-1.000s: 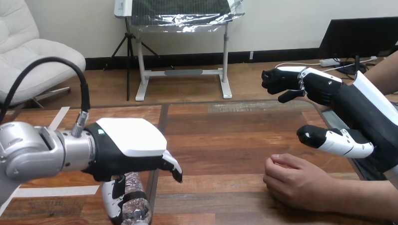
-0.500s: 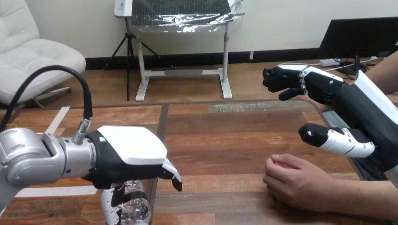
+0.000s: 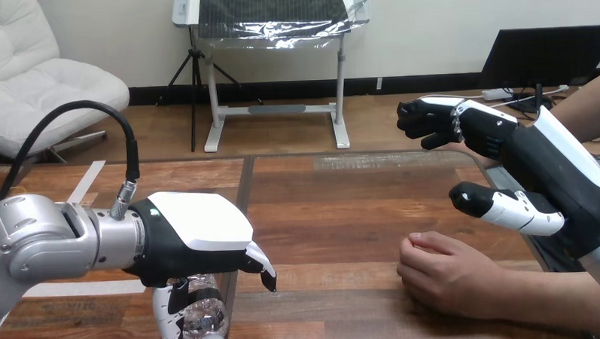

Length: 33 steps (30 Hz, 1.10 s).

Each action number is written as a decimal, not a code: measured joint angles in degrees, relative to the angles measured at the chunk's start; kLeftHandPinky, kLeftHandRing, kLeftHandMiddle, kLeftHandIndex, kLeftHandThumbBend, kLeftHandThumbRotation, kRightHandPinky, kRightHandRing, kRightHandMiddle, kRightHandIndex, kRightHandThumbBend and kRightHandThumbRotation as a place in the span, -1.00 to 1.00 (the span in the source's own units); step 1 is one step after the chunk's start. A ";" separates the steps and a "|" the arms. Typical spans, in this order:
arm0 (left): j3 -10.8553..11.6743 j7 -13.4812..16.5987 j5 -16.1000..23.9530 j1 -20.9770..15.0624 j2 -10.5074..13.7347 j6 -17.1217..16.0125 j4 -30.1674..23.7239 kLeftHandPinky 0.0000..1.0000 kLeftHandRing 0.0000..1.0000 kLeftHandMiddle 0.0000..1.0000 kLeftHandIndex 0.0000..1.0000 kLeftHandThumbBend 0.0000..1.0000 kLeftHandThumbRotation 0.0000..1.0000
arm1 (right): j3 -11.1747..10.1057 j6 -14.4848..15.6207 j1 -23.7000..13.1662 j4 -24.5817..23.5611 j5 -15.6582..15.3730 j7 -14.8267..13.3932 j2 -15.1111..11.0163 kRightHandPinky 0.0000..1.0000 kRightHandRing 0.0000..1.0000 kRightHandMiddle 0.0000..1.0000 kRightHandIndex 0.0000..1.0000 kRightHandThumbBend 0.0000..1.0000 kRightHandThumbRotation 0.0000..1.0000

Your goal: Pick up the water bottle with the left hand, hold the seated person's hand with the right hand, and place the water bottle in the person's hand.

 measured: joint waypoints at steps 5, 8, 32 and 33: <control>-0.10 0.00 0.04 0.00 0.07 -0.01 0.02 0.62 0.71 0.75 0.68 1.00 -0.78 | 0.00 0.31 0.00 0.00 0.04 0.05 0.00 0.51 0.59 0.60 0.62 0.75 0.65; -0.17 0.00 0.06 0.00 0.09 -0.03 0.07 0.63 0.71 0.75 0.68 1.00 -0.79 | 0.00 0.31 0.00 0.00 0.05 0.05 0.00 0.52 0.59 0.60 0.62 0.76 0.65; -1.68 4.13 4.99 -0.01 0.09 -2.79 3.15 0.55 0.65 0.68 0.63 1.00 -0.91 | -0.07 0.29 0.00 -0.01 0.10 0.05 0.00 0.48 0.57 0.59 0.62 0.72 0.66; -1.74 4.36 5.25 -0.01 0.09 -2.84 3.27 0.55 0.65 0.68 0.63 1.00 -0.92 | -0.07 0.29 0.00 -0.01 0.14 0.06 0.00 0.48 0.57 0.59 0.62 0.72 0.66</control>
